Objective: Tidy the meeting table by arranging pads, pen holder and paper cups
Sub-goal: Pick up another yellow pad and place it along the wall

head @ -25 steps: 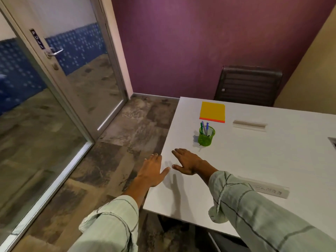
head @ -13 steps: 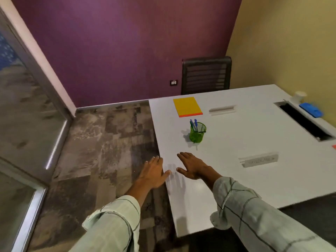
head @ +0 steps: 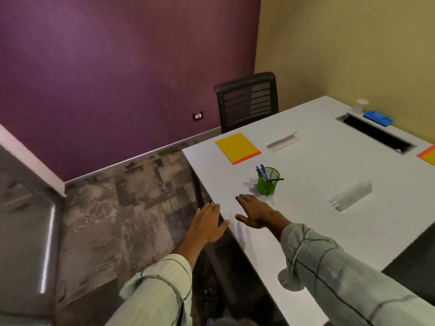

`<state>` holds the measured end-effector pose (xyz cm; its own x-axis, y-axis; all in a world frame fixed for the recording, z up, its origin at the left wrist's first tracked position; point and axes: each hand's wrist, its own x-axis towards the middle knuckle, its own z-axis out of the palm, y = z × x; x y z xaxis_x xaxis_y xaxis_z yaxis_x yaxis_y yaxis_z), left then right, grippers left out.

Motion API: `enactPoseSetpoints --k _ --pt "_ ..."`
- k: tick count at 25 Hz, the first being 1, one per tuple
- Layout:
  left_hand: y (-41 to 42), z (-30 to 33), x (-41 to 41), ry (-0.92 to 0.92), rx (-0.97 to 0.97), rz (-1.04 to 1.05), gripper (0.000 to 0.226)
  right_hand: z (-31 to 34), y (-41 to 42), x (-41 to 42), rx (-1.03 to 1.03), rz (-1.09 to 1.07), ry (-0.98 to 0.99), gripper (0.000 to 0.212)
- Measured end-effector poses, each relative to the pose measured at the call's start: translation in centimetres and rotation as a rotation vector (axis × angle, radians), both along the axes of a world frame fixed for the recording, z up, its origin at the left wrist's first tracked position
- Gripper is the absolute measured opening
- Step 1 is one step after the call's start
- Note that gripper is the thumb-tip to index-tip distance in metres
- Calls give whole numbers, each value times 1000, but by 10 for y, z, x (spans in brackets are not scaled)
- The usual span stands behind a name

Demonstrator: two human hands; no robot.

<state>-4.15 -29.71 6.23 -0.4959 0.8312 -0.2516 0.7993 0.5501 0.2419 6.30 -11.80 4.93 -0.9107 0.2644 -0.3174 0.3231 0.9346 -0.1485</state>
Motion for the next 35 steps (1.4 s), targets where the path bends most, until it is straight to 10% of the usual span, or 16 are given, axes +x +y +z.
enactPoseSetpoints --k 20,35 --pt "228 -22 -360 98 -171 -593 74 -28 121 -270 -117 -571 59 73" --pt "415 -56 -383 127 -211 -1130 70 -76 186 -298 -216 -1188 111 71"
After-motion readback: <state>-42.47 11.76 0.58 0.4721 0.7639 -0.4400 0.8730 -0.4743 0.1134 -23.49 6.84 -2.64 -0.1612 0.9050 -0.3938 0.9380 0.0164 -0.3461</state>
